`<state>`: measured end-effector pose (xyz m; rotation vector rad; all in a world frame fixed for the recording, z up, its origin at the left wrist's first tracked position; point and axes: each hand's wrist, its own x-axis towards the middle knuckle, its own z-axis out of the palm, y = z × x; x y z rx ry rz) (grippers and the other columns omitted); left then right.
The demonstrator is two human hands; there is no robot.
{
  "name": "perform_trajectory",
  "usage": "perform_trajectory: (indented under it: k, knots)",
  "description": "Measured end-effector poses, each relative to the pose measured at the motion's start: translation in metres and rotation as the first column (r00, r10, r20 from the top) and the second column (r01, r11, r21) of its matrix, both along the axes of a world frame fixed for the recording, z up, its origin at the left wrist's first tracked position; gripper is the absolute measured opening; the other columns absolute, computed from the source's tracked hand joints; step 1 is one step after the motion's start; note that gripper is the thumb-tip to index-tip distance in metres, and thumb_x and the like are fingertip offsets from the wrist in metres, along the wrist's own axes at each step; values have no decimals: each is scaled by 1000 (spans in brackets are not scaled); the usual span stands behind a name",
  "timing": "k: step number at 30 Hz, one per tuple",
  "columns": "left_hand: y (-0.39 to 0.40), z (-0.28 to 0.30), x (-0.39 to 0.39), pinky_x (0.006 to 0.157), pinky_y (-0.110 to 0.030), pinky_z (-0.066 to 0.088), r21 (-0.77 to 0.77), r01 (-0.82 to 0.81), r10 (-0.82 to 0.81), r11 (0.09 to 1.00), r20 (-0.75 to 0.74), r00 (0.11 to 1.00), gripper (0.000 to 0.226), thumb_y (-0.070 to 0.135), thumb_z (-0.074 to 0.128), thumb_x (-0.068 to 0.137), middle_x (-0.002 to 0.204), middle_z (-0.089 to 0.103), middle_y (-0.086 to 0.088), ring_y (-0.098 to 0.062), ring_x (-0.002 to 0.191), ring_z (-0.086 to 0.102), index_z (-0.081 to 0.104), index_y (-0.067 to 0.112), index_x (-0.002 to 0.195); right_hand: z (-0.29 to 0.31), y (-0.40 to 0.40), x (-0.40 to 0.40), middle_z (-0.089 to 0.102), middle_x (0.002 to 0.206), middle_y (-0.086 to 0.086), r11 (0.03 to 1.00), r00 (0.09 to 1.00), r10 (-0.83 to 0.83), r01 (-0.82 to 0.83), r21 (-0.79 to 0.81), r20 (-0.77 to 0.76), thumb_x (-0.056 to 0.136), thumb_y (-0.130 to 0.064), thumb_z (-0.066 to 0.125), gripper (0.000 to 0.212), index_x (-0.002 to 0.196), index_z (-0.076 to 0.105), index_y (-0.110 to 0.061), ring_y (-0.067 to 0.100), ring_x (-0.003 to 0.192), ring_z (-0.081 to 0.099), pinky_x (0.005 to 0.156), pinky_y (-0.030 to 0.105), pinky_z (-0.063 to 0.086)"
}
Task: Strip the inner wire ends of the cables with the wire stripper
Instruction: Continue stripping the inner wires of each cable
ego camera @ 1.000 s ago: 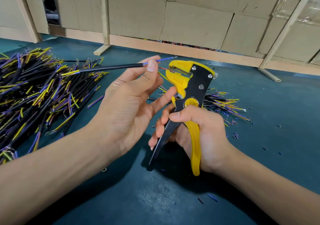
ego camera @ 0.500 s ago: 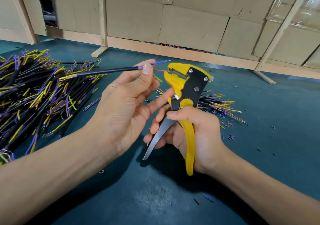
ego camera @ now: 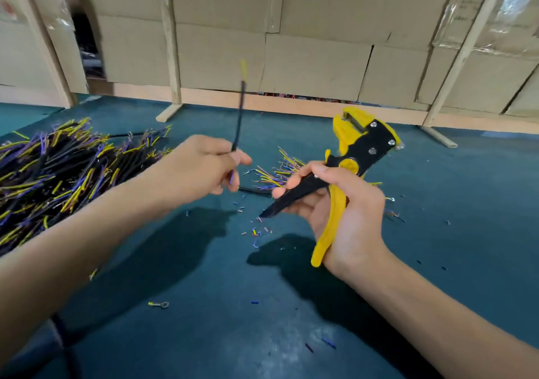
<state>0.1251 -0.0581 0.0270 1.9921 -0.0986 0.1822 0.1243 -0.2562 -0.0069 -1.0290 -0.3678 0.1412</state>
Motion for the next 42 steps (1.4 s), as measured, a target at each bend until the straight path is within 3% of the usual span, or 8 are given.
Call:
perform_trajectory:
  k: [3,9,16,19,26,38,40,42]
  knots:
    - [-20,0,24,72,-33,47,582,-41,-52,813,141,989,25,20,49,103,77,67,2,-27,79,61,72,28,101,6,-4,3,64,72,13,999,1000,-30,30,44,-6,77,-23,57,18,71,65,-8,38,72,70,68,44,58]
    - [-51,-11,49,87,-38,39,939,-15,-201,344,89,975,29,38,58,94,114,52,1,-30,119,48,54,35,123,4,-3,-1,64,71,14,997,998,-48,50,56,-48,76,-20,59,15,75,62,-6,37,70,70,61,37,59]
    - [41,3,35,94,-45,41,971,-195,491,139,103,865,54,56,58,92,135,47,-16,-38,126,38,53,18,130,1,1,2,68,73,8,994,975,-81,95,58,-205,87,-18,61,12,81,59,-9,36,80,74,61,32,58]
    - [65,-3,28,100,-47,36,968,-76,584,239,-81,808,45,55,61,91,131,55,-15,-41,126,40,61,18,116,-3,4,2,69,74,8,991,956,-106,123,46,-274,94,-15,55,15,81,60,-9,36,81,75,61,32,58]
    - [56,-27,21,96,-44,35,951,-259,399,171,173,900,17,24,54,89,115,61,-13,-36,115,49,63,17,101,-9,2,9,70,76,7,994,965,-101,110,23,-240,88,-19,59,13,79,62,-11,36,83,75,63,32,60]
    - [32,-21,-12,69,-43,55,605,-376,-151,701,642,752,13,8,56,99,102,59,-12,-31,80,66,62,6,110,-7,-2,16,65,71,15,997,989,-55,61,41,-136,75,-16,63,15,79,61,-1,38,74,70,81,45,62]
    - [20,-27,-14,68,-28,58,304,-139,-53,942,546,836,8,5,58,99,97,62,-6,-13,75,71,61,9,105,-4,-1,14,64,73,18,997,994,-41,48,62,-100,77,-10,63,10,79,60,-1,39,75,69,80,49,61]
    - [4,-31,-17,66,-34,62,-264,111,-25,958,309,951,6,4,58,98,92,61,-6,-18,76,73,61,6,102,-1,-1,12,65,75,20,998,997,-23,26,54,-70,78,-7,63,6,80,61,-2,38,76,69,76,49,61]
